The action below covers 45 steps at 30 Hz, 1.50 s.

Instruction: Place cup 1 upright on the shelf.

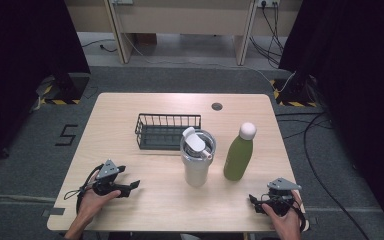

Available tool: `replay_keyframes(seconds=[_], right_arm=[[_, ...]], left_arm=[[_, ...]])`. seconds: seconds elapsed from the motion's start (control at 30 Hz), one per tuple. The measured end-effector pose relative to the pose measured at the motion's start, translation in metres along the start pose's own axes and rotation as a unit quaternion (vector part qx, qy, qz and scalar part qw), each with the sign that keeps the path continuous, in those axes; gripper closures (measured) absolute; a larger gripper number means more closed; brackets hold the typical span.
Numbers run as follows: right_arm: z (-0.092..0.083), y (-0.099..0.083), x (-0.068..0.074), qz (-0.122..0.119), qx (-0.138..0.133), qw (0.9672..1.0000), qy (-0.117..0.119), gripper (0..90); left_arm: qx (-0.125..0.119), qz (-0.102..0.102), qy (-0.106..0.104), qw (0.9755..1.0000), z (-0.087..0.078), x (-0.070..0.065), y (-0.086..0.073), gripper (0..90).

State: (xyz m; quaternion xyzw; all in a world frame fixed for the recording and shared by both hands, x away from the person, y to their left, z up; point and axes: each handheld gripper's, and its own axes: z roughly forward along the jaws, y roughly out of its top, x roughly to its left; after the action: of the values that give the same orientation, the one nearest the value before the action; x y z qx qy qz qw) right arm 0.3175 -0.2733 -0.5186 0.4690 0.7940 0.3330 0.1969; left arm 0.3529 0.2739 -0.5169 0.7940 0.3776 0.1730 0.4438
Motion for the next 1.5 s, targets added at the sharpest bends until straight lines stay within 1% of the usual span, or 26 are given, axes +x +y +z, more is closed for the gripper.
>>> replay_keyframes(seconds=[0.1,0.13,0.17,0.37,0.43,0.57,0.63,0.73,0.8,0.87,1.03,1.07,1.1,1.27,1.37,1.4,1.43,1.5], right_arm=[[0.000,0.000,0.000,0.000,0.000,1.0000,0.000,6.6],[0.000,0.000,0.000,0.000,0.000,1.0000,0.000,6.6],[0.000,0.000,0.000,0.000,0.000,1.0000,0.000,6.5],[0.000,0.000,0.000,0.000,0.000,1.0000,0.000,6.5],[0.000,0.000,0.000,-0.001,0.001,1.0000,0.000,6.5],[0.000,0.000,0.000,0.001,0.001,1.0000,0.000,6.3],[0.000,0.000,0.000,0.003,0.002,1.0000,0.000,6.3],[0.000,0.000,-0.001,-0.004,0.000,1.0000,0.000,6.2],[0.000,0.000,0.000,-0.002,0.000,1.0000,-0.001,6.2],[0.001,0.001,-0.001,-0.005,-0.001,1.0000,0.000,6.2],[0.001,0.001,-0.001,-0.005,-0.001,1.0000,0.000,6.1],[0.001,0.001,-0.001,-0.005,0.000,1.0000,0.000,6.1],[0.001,0.001,-0.001,-0.005,0.000,1.0000,0.000,6.1],[0.001,0.001,-0.001,-0.005,-0.001,1.0000,0.000,6.1],[0.001,0.001,-0.001,-0.005,-0.001,1.0000,0.000,6.1],[0.001,0.001,-0.001,-0.005,-0.001,1.0000,0.000,6.1],[0.001,0.001,-0.001,-0.005,0.000,1.0000,0.000,6.1],[0.001,0.001,-0.001,-0.006,-0.001,1.0000,-0.001,6.1]], left_arm=[[-0.015,-0.002,-0.009,0.9998,0.001,-0.003,0.002,15.0],[-0.015,-0.002,-0.009,0.9998,0.001,-0.003,0.002,14.9],[-0.023,-0.001,-0.017,0.9996,0.002,-0.006,0.004,14.9],[-0.048,0.009,-0.042,0.9979,0.006,-0.016,0.012,14.9],[-0.050,0.010,-0.045,0.9977,0.006,-0.017,0.013,14.8],[-0.058,0.012,-0.060,0.9964,0.009,-0.021,0.017,14.8],[-0.059,0.015,-0.063,0.9961,0.011,-0.023,0.019,14.8],[-0.062,0.016,-0.066,0.9957,0.013,-0.025,0.021,14.8],[-0.064,0.020,-0.069,0.9954,0.014,-0.026,0.023,14.8],[-0.067,0.022,-0.071,0.9950,0.016,-0.027,0.025,14.8],[-0.073,0.028,-0.080,0.9937,0.021,-0.032,0.031,14.8],[-0.077,0.029,-0.084,0.9931,0.023,-0.034,0.034,14.8],[-0.077,0.029,-0.084,0.9931,0.023,-0.034,0.034,14.8],[-0.082,0.042,-0.093,0.9914,0.031,-0.042,0.043,14.8],[-0.084,0.044,-0.097,0.9908,0.035,-0.045,0.046,14.8],[-0.086,0.045,-0.099,0.9903,0.036,-0.047,0.047,14.8],[-0.088,0.050,-0.103,0.9895,0.039,-0.050,0.050,14.8],[-0.089,0.051,-0.106,0.9890,0.042,-0.052,0.052,14.8]])
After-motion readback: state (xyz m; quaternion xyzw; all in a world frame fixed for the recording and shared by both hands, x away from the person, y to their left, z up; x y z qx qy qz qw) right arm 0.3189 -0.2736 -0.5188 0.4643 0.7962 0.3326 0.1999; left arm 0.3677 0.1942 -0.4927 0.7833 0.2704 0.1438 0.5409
